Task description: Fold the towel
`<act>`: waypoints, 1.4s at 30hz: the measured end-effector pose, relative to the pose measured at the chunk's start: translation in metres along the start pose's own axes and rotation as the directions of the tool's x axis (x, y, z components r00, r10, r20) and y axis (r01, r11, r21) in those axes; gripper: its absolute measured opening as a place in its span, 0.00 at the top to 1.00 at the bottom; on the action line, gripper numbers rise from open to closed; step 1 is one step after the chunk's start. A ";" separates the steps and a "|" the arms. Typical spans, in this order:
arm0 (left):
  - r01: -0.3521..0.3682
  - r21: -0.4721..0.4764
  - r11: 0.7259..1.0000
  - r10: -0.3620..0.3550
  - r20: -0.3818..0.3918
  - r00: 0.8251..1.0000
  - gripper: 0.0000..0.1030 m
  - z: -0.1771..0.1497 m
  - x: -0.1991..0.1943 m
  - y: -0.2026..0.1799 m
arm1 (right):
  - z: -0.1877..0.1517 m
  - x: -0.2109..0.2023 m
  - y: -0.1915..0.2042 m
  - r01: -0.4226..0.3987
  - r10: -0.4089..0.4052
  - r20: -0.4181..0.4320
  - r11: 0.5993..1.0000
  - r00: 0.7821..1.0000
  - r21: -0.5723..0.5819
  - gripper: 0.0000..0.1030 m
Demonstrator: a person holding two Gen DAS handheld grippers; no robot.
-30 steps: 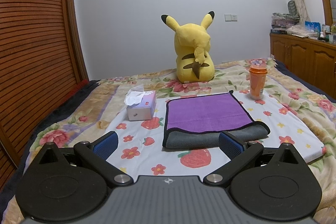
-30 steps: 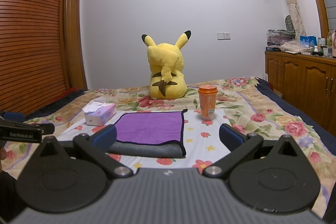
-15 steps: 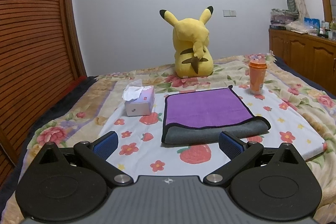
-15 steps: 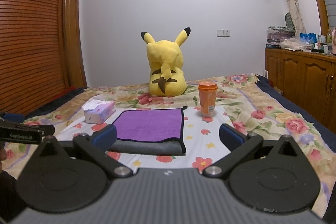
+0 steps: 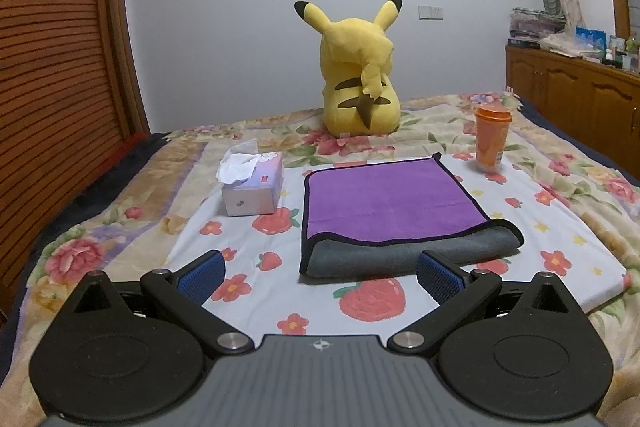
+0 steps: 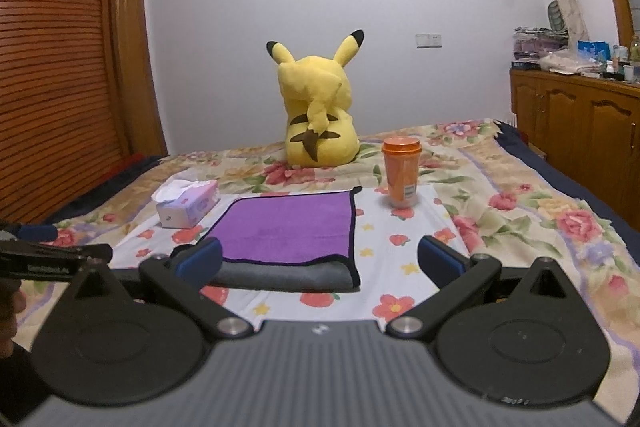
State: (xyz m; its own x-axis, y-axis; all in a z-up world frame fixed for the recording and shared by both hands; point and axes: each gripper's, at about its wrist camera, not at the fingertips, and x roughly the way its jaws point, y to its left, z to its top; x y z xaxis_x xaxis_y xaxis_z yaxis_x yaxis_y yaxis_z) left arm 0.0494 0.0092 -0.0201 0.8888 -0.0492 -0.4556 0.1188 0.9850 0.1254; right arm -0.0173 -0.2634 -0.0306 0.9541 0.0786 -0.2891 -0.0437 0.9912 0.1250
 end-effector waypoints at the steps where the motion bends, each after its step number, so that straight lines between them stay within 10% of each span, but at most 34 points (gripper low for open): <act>1: 0.002 0.000 1.000 -0.002 0.000 1.000 0.00 0.002 0.003 0.001 | 0.002 0.002 0.000 -0.001 0.001 -0.001 1.000 1.000 -0.007 0.00; 42: 0.077 -0.029 0.997 -0.080 -0.123 0.989 0.09 0.025 0.148 0.039 | 0.022 0.134 0.005 -0.070 0.054 -0.193 0.995 0.980 -0.075 0.00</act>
State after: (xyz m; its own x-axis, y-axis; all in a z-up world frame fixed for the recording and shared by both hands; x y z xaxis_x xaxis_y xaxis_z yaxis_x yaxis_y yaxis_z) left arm 0.1961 0.0361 -0.0609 0.8155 -0.1068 -0.5688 0.1738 0.9826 0.0647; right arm 0.1172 -0.2501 -0.0480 0.8749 0.1514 -0.4601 -0.1323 0.9885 0.0736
